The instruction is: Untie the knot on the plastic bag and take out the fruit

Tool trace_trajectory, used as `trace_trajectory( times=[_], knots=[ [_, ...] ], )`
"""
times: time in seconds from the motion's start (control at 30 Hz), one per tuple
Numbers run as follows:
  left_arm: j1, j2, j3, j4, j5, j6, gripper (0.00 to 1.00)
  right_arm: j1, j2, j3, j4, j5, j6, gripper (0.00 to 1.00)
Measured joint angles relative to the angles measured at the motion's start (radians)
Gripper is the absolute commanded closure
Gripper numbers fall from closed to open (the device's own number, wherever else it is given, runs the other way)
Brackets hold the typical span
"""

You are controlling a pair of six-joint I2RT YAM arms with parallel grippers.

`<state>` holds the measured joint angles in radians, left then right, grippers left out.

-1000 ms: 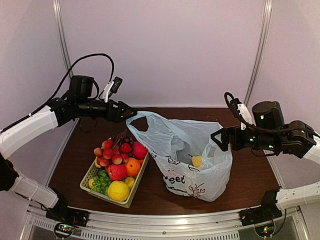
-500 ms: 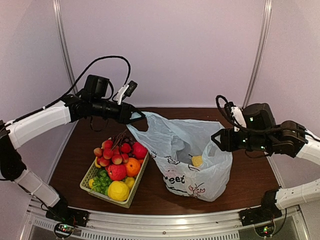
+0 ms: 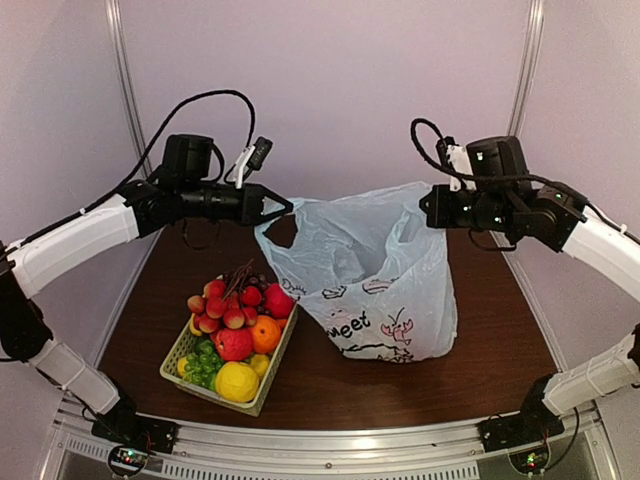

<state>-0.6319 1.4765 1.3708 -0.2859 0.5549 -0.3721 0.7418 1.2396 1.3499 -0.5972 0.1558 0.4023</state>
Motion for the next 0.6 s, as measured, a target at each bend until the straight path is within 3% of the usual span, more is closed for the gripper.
trace_trajectory(
  times=[0.17,0.23,0.37,0.43,0.5,0.6],
  knots=[
    [-0.05,-0.097,-0.048,0.082,-0.037,-0.044,1.0,-0.036,0.015,0.056,0.076,-0.069,-0.087,0.97],
    [-0.09,-0.146,-0.097,0.119,-0.064,-0.059,1.0,-0.039,0.004,0.034,0.101,-0.08,-0.105,0.84],
    [-0.187,-0.225,-0.203,0.161,-0.158,-0.08,1.0,-0.048,-0.051,-0.089,0.119,-0.068,-0.112,0.42],
    [-0.235,-0.248,-0.261,0.185,-0.219,-0.09,1.0,-0.053,-0.083,-0.15,0.102,-0.051,-0.103,0.28],
    [-0.274,-0.258,-0.317,0.201,-0.268,-0.098,1.0,-0.055,-0.112,-0.185,0.069,-0.035,-0.095,0.22],
    [-0.312,-0.253,-0.365,0.203,-0.325,-0.108,1.0,-0.055,-0.158,-0.192,0.024,-0.029,-0.088,0.24]
  ],
)
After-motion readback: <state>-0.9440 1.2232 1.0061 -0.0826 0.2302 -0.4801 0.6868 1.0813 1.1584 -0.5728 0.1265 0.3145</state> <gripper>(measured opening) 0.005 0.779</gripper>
